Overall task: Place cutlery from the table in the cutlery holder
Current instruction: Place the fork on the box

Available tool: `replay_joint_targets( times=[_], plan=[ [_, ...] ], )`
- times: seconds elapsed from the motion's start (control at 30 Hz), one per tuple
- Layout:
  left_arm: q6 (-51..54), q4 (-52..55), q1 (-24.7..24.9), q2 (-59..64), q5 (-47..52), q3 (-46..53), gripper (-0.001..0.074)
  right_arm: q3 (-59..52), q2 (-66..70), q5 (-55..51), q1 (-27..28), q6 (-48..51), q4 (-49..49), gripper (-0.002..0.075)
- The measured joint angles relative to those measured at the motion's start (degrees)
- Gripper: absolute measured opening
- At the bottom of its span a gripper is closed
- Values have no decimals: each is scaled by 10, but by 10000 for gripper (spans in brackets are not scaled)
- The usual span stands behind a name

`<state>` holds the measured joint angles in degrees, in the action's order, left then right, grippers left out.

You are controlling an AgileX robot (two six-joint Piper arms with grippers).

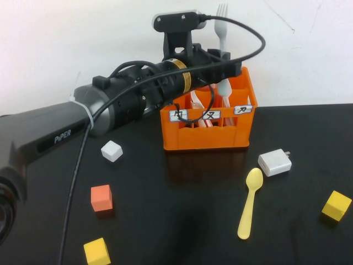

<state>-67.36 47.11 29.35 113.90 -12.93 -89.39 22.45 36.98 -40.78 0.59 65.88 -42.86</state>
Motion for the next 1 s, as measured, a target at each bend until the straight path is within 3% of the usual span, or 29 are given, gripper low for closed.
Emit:
replay_joint_targets(
  times=[0.33,0.5,0.8,1.0],
  plan=[
    [128,0,-5,3,19,-2,120,0,0,2,0,0,0,-2],
    [133,-22,-31,20,-1,-4,120,0,0,2,0,0,0,-2],
    [122,-73,-71,75,-177,-4,120,0,0,1,0,12,0,-2],
    [148,-74,-71,110,-211,-4,120,0,0,1,0,13,0,-2]
  ],
)
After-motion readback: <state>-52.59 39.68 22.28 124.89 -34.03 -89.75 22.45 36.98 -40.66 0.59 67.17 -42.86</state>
